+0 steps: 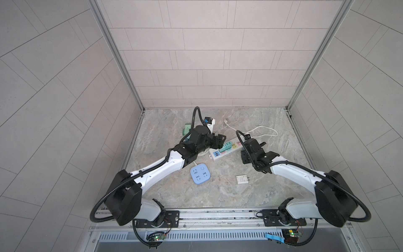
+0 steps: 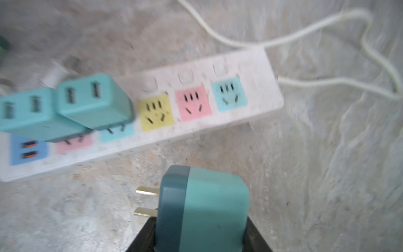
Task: Insert plugs into power strip
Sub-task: Pick up the plug from the center of the table.
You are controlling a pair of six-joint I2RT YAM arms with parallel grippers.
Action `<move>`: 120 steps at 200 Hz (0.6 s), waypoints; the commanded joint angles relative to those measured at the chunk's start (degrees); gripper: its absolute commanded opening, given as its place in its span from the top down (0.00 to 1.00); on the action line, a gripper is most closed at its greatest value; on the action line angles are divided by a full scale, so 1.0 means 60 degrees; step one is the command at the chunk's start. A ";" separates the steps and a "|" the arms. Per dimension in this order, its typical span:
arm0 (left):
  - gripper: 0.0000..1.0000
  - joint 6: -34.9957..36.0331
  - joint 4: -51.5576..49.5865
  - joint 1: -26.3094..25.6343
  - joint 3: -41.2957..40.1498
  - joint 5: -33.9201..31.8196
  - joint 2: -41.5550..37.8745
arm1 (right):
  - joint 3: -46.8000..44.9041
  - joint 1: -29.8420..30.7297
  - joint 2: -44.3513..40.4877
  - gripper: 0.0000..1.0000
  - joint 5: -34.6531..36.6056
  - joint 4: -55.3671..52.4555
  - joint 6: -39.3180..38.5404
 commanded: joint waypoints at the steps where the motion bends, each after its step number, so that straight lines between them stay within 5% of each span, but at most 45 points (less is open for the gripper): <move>1: 0.23 -0.0503 -0.0118 0.0273 0.0076 0.0675 -0.0881 | -0.0484 0.0603 -0.1039 0.74 -0.0147 0.1166 -0.2454; 27: 0.20 -0.0831 -0.0538 0.0564 0.0295 0.1126 -0.1543 | -0.1548 0.1336 -0.2161 0.84 -0.1687 0.2389 -0.6096; 61: 0.17 -0.0189 -0.0248 0.0643 -0.0755 0.1745 -0.2999 | -0.1730 0.1371 -0.3052 0.88 -0.2236 0.2834 -0.7744; 86: 0.17 0.1032 -0.1522 0.0638 -0.1102 0.1730 -0.3709 | -0.1723 0.1366 -0.3642 0.88 -0.3068 0.2594 -0.9151; 120: 0.20 0.1235 -0.1518 0.0597 -0.1582 0.3392 -0.4030 | -0.1737 0.1813 -0.3894 0.96 -0.3050 0.2280 -1.1052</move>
